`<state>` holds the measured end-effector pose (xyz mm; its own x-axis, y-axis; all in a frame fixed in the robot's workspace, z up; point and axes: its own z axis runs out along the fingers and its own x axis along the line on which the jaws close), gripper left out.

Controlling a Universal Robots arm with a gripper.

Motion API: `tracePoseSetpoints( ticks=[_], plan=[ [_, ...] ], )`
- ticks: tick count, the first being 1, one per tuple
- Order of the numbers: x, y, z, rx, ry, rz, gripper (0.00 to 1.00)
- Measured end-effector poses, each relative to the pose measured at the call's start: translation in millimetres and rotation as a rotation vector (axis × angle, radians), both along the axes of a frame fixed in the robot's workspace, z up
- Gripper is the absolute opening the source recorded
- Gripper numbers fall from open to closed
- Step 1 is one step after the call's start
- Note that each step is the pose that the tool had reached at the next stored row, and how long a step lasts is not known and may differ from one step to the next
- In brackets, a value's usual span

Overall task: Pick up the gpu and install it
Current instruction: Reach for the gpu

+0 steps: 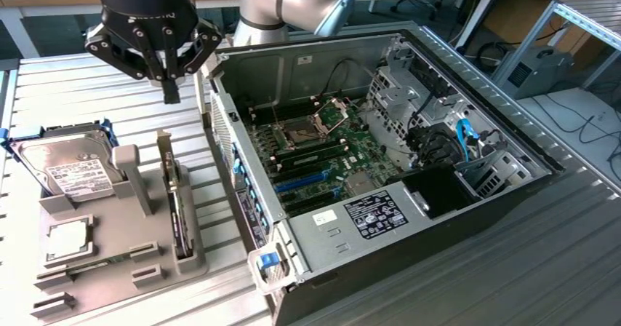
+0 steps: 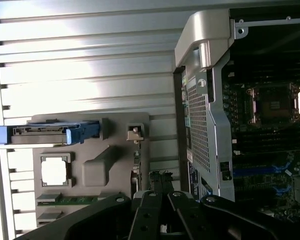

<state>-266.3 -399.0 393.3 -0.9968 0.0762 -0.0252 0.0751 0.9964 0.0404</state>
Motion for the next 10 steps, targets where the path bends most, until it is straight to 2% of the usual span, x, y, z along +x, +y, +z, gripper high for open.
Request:
tracePoseSetpoints(
  ticks=[10],
  plan=[
    [-10.9, 0.0, 0.0, -0.0006, 0.0000, 0.000, 0.11]
  ],
)
